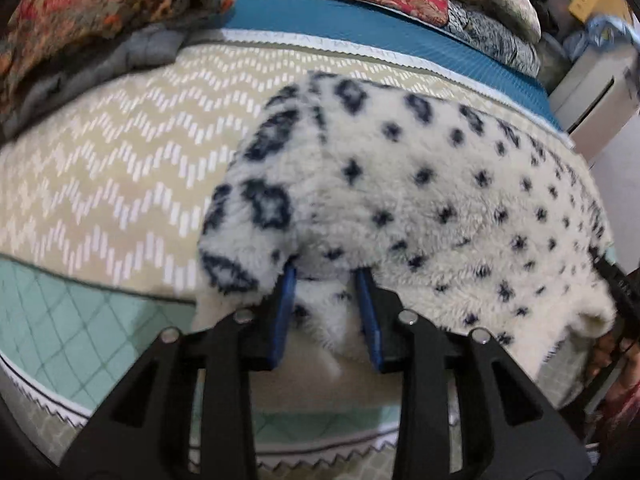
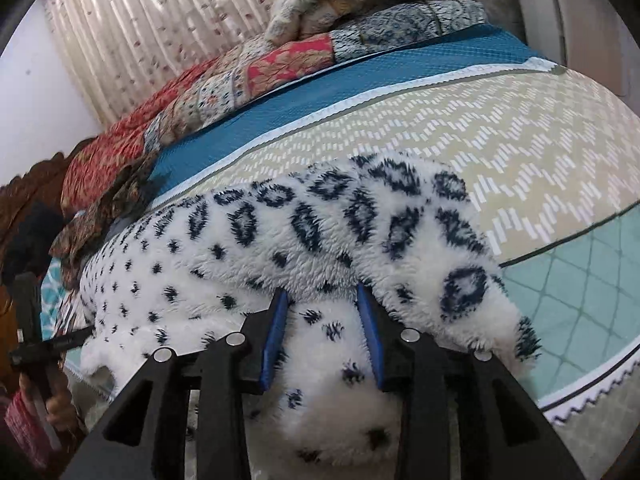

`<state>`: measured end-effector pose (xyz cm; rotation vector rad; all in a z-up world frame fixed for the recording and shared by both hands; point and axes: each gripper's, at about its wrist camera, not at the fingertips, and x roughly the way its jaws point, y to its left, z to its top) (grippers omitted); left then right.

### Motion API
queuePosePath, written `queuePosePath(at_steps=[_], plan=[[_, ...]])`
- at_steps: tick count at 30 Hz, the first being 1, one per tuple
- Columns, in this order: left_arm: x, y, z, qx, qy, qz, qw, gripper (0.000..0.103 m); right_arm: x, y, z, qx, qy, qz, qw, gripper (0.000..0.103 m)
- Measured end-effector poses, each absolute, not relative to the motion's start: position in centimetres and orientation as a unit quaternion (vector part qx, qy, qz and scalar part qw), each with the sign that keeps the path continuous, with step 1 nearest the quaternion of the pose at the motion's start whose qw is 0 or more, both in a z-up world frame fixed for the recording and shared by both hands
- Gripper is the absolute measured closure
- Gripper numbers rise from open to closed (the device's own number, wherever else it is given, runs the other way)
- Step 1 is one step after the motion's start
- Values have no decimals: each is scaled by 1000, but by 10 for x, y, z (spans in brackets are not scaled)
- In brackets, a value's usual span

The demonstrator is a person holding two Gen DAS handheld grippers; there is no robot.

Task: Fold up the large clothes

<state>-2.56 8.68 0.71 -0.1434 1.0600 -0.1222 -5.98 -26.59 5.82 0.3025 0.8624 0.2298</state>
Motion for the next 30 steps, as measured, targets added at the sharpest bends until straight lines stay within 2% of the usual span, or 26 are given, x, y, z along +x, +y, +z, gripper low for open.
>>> queuePosePath(at_steps=[4,9,15,19,22,27,30], plan=[[-25,75,3,-28,489,-47,870,72,-61,-262,57,132,413,110,895,54],[-36,81,20,-32,489,-53,870,72,-78,-266,75,144,405,112,896,54],[-78,115,64,-107,470,-97,871,72,-120,-247,110,105,367,111,917,54],[-76,124,85,-158,444,-111,875,71,-137,-217,117,72,360,167,915,54],[-67,112,80,-146,456,-106,872,71,-132,-198,103,61,382,182,904,54],[-47,83,24,-94,529,-88,839,71,-114,-196,62,93,444,172,875,54],[-52,80,27,-77,517,-88,848,71,-118,-205,76,109,441,183,872,54]])
